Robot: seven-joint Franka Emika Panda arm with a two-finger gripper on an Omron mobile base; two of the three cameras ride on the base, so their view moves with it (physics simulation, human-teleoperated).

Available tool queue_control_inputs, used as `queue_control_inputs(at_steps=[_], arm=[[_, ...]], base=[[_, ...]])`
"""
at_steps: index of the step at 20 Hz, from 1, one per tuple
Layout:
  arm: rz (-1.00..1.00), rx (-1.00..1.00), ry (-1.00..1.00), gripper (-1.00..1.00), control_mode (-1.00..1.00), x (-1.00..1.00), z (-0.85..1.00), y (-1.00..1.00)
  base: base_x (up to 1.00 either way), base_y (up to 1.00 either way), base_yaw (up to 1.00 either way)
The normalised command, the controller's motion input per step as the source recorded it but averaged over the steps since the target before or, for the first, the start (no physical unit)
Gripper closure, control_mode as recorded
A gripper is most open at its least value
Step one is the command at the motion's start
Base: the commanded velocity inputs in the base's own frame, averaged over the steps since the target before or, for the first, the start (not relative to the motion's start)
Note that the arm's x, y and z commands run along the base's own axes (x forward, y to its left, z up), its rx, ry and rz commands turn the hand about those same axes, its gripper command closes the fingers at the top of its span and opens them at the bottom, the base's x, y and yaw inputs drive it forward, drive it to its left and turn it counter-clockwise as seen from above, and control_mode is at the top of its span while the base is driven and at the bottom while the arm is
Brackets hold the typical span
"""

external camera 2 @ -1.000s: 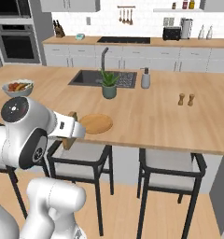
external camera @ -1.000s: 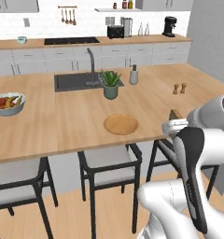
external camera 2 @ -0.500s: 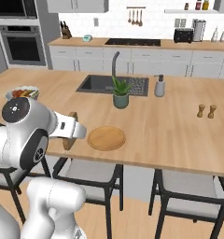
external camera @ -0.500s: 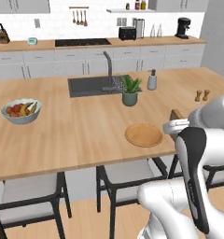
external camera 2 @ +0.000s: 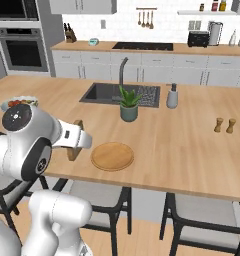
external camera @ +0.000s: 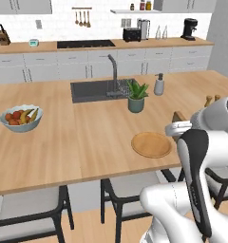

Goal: Start the toaster. Once the lever pops up, take the bread to the plate on the dining counter.

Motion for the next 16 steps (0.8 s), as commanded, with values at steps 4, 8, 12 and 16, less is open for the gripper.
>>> queue_control_inputs(at_steps=[4,8,12,16], arm=[[0.01,0.13,0.02,1.00,-1.00,0.76,-0.29,-0.07],[0.05,0.19,0.10,1.00,-1.00,1.00,-0.36,-0.11],[0.02,0.16,0.10,1.00,-1.00,1.00,-0.43,0.00],[0.02,0.14,0.00,1.00,-1.00,0.74,-0.40,-0.09]], base=[[0.00,0.00,0.00],[0.00,0.00,0.00],[0.00,0.00,0.00],[0.00,0.00,0.00]])
